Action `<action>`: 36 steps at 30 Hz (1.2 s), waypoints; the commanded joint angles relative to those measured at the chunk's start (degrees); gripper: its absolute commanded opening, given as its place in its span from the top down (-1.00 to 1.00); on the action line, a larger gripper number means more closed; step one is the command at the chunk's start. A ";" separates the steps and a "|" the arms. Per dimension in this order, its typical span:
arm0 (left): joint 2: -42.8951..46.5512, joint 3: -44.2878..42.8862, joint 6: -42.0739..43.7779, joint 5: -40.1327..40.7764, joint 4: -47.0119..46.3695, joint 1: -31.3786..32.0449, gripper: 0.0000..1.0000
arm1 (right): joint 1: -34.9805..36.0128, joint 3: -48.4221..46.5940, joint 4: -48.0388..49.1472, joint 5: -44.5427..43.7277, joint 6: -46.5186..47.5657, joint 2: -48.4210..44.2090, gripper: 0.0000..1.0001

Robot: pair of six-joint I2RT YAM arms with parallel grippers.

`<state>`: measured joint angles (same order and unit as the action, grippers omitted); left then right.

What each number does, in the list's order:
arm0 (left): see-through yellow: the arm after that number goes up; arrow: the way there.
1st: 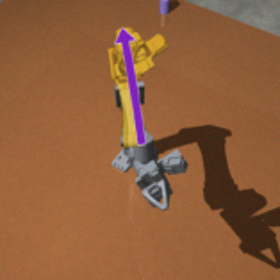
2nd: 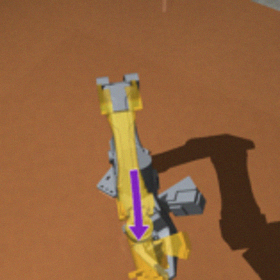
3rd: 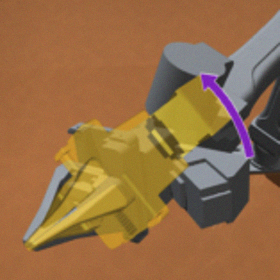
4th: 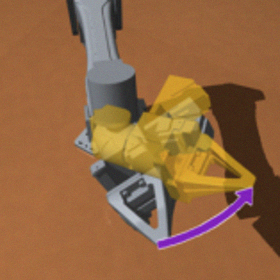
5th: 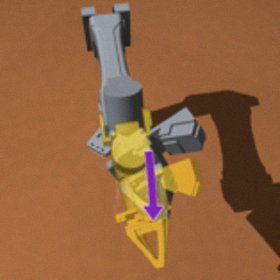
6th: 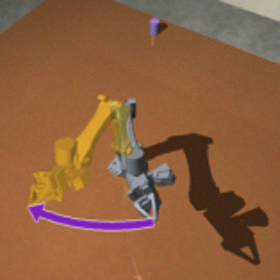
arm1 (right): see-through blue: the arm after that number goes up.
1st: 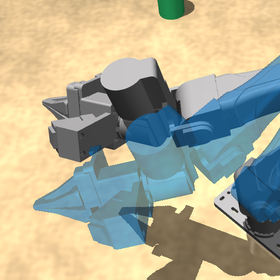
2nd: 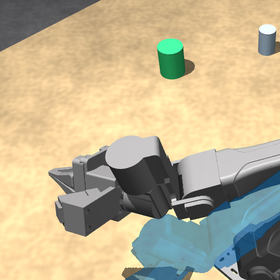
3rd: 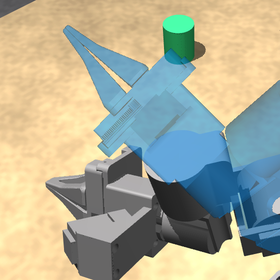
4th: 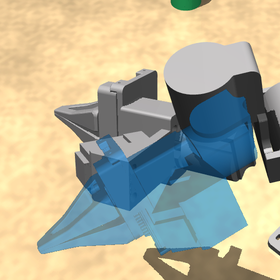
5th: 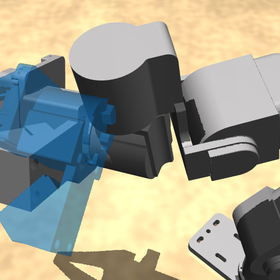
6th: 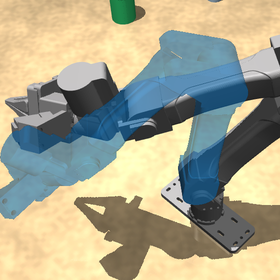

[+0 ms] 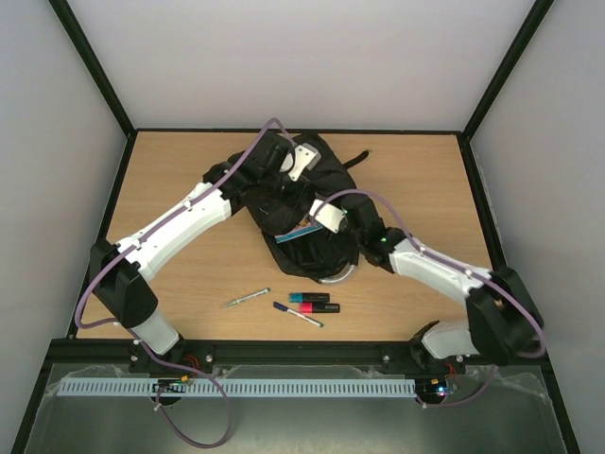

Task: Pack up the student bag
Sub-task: Place the stationery in the student bag.

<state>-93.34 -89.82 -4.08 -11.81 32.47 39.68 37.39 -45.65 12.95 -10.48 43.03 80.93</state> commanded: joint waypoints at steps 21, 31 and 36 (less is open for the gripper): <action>-24.81 -14.15 -1.16 -0.61 -8.04 8.76 -0.22 | -14.80 1.38 -38.01 14.16 -16.42 -34.51 -0.02; 9.24 24.63 -9.90 14.74 -21.38 6.85 -0.76 | -14.84 -10.51 -36.48 24.62 -21.76 -18.42 -0.01; 17.74 40.85 -17.75 12.55 -24.96 2.18 -0.72 | -14.88 -16.31 -35.17 31.99 -21.72 -5.83 0.03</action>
<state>-77.38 -59.40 -14.20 0.10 11.49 44.73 22.72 -58.13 -21.89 13.69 22.83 67.90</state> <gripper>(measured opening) 0.877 0.489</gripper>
